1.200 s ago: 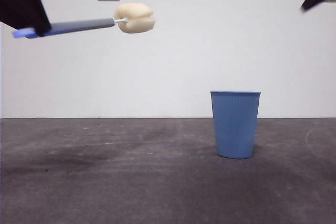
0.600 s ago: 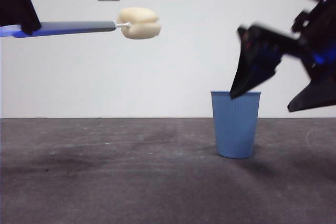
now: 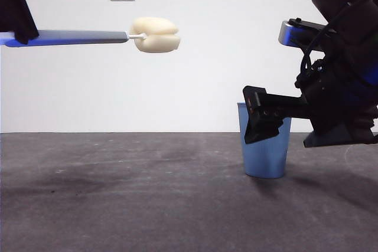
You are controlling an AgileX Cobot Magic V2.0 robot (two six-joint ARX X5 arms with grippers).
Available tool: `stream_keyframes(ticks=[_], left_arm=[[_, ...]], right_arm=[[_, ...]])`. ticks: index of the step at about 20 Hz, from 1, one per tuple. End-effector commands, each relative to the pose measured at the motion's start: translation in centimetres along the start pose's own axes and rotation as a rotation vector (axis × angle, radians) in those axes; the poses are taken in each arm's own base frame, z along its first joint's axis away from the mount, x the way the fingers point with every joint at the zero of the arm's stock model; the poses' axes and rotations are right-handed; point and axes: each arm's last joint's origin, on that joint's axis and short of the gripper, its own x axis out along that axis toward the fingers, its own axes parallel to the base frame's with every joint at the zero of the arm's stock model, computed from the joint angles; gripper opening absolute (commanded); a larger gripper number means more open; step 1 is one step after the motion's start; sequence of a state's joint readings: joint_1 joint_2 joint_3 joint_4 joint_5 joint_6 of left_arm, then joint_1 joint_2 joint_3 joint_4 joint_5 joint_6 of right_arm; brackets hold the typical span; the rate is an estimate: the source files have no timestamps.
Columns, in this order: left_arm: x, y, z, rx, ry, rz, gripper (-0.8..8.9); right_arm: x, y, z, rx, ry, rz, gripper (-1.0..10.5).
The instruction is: Pick up the cup brush,pick up the cup,insert the brush into the cup,clean the cup,put the cup brush back,put the cup back to the fixed position on the table
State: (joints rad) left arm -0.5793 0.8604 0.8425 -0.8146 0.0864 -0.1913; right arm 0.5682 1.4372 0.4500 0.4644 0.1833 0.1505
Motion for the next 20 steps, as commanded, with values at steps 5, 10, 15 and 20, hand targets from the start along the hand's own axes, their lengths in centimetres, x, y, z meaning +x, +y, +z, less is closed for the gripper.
stream_keyframes(ticks=[5,10,15,20], left_arm=[[0.0,-0.1,0.0,0.011,-0.003,-0.004,-0.08],[0.0,-0.1,0.0,0.010,-0.004,-0.004,-0.08],[0.0,-0.1,0.0,0.006,-0.004,-0.004,-0.08],[0.0,-0.1,0.0,0.005,-0.012,-0.004,-0.08]], right_arm=[[1.5,-0.5,-0.3,-0.034,-0.088,-0.013,5.4],[2.6,-1.7,-0.4,-0.007,-0.134,0.000,5.4],[3.1,-2.0,-0.3,-0.002,-0.169,0.013,5.3],[3.1,-1.9,-0.3,-0.019,-0.170,0.055,0.6]])
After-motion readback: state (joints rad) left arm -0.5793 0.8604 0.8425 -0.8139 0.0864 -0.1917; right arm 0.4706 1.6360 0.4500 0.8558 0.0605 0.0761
